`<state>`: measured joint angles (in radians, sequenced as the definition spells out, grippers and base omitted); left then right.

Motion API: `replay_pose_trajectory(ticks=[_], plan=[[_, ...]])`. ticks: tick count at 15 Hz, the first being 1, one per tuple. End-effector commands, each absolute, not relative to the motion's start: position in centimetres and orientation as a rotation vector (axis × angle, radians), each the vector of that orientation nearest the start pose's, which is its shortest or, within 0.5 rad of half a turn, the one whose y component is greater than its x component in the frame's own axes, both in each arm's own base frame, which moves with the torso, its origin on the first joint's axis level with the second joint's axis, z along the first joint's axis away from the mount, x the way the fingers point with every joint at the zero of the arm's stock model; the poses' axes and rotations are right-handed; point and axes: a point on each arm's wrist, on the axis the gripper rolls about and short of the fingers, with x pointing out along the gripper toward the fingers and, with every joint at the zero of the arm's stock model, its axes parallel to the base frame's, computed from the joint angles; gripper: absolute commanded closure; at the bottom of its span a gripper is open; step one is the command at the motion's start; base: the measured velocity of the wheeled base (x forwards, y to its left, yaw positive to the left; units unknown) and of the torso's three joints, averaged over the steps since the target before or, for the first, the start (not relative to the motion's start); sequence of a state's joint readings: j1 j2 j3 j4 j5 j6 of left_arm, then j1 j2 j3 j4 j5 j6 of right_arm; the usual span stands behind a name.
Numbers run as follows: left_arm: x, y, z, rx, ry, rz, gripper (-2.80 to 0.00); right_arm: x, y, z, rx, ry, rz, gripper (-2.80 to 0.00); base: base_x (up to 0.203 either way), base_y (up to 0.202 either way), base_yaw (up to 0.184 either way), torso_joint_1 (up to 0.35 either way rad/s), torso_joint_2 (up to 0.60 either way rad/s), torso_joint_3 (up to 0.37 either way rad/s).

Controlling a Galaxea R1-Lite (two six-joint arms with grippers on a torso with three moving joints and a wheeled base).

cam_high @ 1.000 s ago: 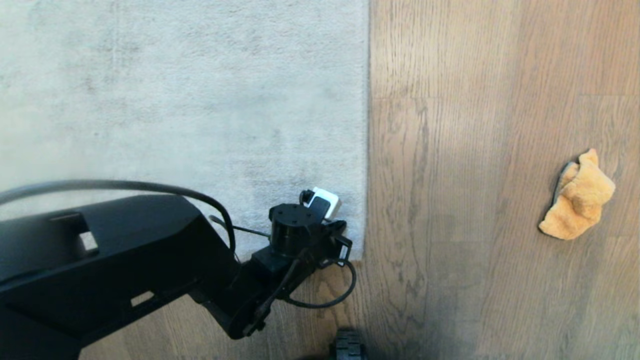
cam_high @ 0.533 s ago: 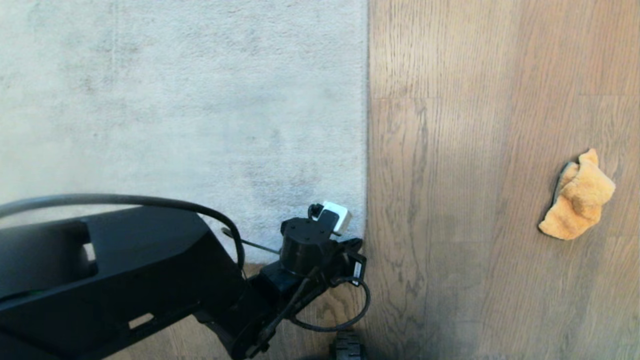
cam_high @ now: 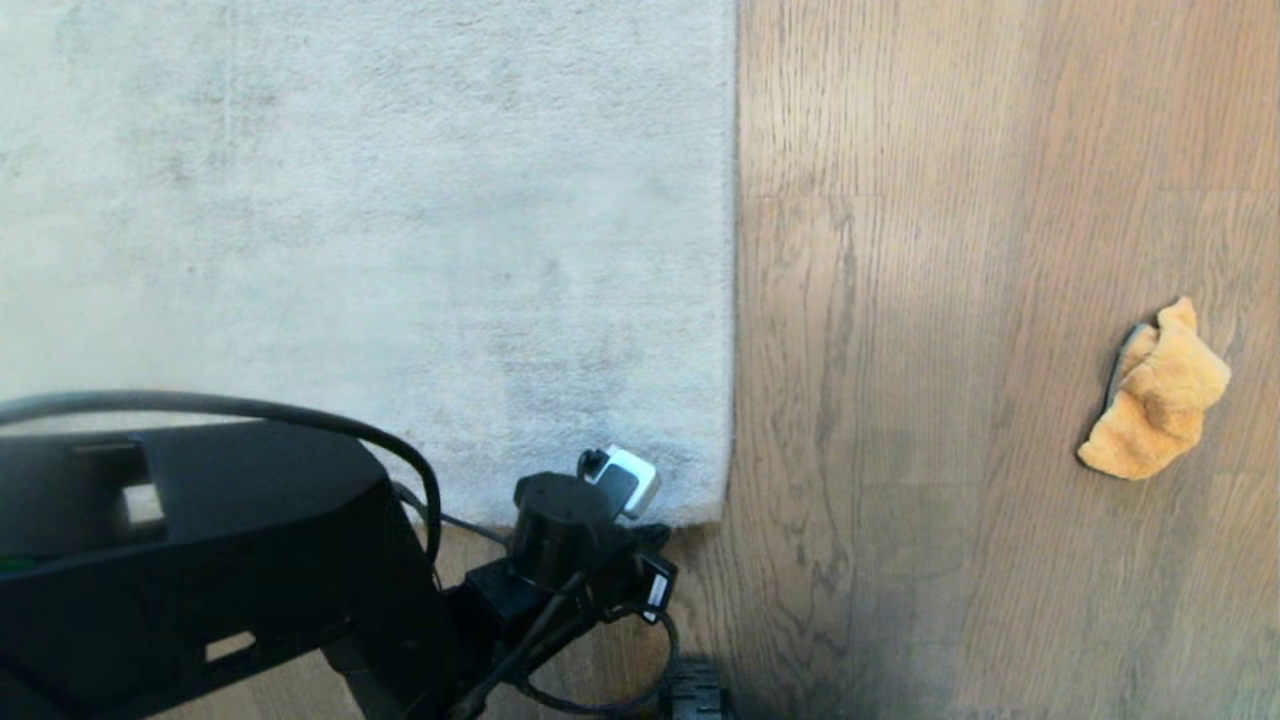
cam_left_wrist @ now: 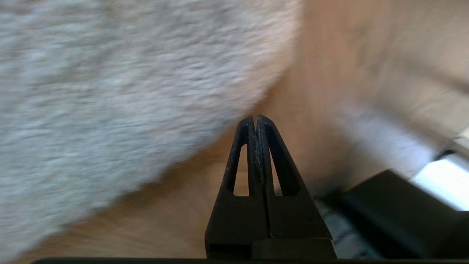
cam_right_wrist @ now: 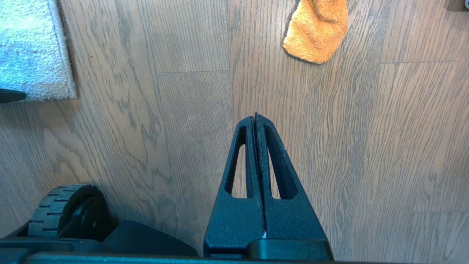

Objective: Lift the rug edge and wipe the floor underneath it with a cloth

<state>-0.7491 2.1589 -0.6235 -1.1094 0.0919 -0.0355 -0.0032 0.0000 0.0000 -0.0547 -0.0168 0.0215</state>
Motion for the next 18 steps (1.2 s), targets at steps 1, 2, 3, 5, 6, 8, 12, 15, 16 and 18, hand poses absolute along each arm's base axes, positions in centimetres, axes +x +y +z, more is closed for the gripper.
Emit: replay_pose_trajectory(ticks=[1, 2, 3, 5, 6, 8, 12, 15, 16, 18], plan=[[25.9, -22.1, 3.4, 0.166, 0.400, -0.609, 0.00, -2.3, 0.0, 8.1, 0.022, -0.054, -0.019, 0.00, 0.000, 0.000, 0.000, 0.000, 0.00, 0.000], [26.2, -21.9, 3.3, 0.169, 0.386, -0.603, 0.00, -2.3, 0.0, 8.1, 0.022, -0.054, -0.019, 0.00, 0.000, 0.000, 0.000, 0.000, 0.00, 0.000], [26.5, -21.9, 3.1, 0.168, 0.371, -0.601, 0.00, -2.3, 0.0, 8.1, 0.022, -0.054, -0.019, 0.00, 0.000, 0.000, 0.000, 0.000, 0.00, 0.000], [26.9, -22.0, 2.5, 0.153, 0.335, -0.602, 0.00, -2.3, 0.0, 8.1, 0.022, -0.054, -0.019, 0.00, 0.000, 0.000, 0.000, 0.000, 0.00, 0.000], [26.9, -22.0, 2.4, 0.144, 0.319, -0.602, 0.00, -2.3, 0.0, 8.1, 0.022, -0.054, -0.019, 0.00, 0.000, 0.000, 0.000, 0.000, 0.00, 0.000], [26.9, -22.2, 2.9, 0.132, 0.293, -0.606, 0.00, -2.3, 0.0, 8.1, 0.022, -0.054, -0.019, 0.00, 0.000, 0.000, 0.000, 0.000, 0.00, 0.000], [25.6, -21.7, 6.7, 0.100, 0.205, -0.622, 0.00, -2.3, 0.0, 8.1, 0.022, -0.054, -0.018, 0.00, 0.000, 0.000, 0.000, 0.000, 0.00, 0.000], [23.2, -19.6, 10.4, 0.070, 0.135, -0.621, 0.00, -2.3, 0.0, 8.1, 0.022, -0.054, -0.019, 0.00, 0.000, 0.000, 0.000, 0.000, 0.00, 0.000], [22.2, -18.8, 11.2, 0.065, 0.125, -0.621, 0.00, -2.3, 0.0, 8.1, 0.022, -0.054, -0.019, 0.00, 0.000, 0.000, 0.000, 0.000, 0.00, 0.000], [19.4, -16.4, 11.5, 0.074, 0.147, -0.624, 0.00, -2.3, 0.0, 8.1, 0.022, -0.054, -0.019, 0.00, 0.000, 0.000, 0.000, 0.000, 0.00, 0.000]])
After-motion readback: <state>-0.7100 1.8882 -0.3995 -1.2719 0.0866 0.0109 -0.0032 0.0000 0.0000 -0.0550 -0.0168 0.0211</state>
